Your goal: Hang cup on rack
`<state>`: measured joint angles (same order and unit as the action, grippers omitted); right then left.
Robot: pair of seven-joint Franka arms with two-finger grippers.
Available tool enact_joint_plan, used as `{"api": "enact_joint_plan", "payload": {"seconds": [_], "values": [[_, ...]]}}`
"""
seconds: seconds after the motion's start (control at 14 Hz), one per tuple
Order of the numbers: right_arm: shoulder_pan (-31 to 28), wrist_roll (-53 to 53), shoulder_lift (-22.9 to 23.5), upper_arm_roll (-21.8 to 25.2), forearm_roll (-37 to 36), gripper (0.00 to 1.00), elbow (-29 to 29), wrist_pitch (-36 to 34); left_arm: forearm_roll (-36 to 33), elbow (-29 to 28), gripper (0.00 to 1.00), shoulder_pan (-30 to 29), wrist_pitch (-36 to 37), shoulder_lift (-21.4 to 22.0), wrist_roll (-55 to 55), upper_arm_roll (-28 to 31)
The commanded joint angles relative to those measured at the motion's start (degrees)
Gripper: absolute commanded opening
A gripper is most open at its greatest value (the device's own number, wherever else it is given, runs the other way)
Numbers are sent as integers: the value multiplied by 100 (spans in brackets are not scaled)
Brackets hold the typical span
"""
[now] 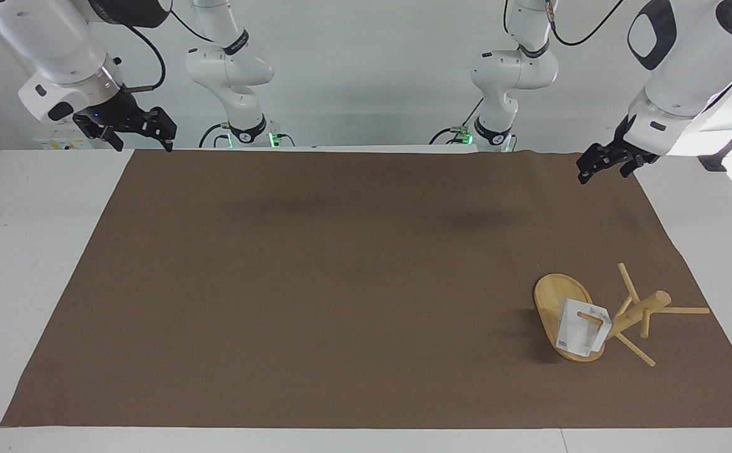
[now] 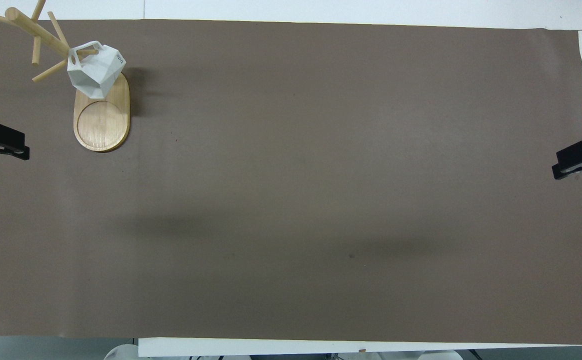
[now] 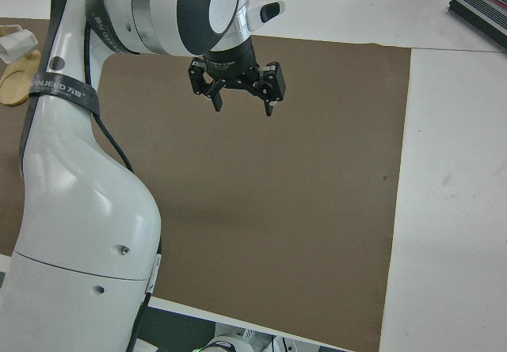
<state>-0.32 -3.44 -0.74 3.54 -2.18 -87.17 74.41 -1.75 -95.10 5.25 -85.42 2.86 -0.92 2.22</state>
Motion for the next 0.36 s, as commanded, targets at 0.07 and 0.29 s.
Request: {"api": "enact_joint_plan", "payload": {"seconds": [0.07, 0.29], "values": [[5, 45, -93, -20, -81, 100, -116, -5, -54, 905, 99, -51, 623, -540, 681, -2], [5, 36, -102, -20, -81, 100, -116, -5, -10, 915, 99, -42, 509, -558, 690, -2]]}}
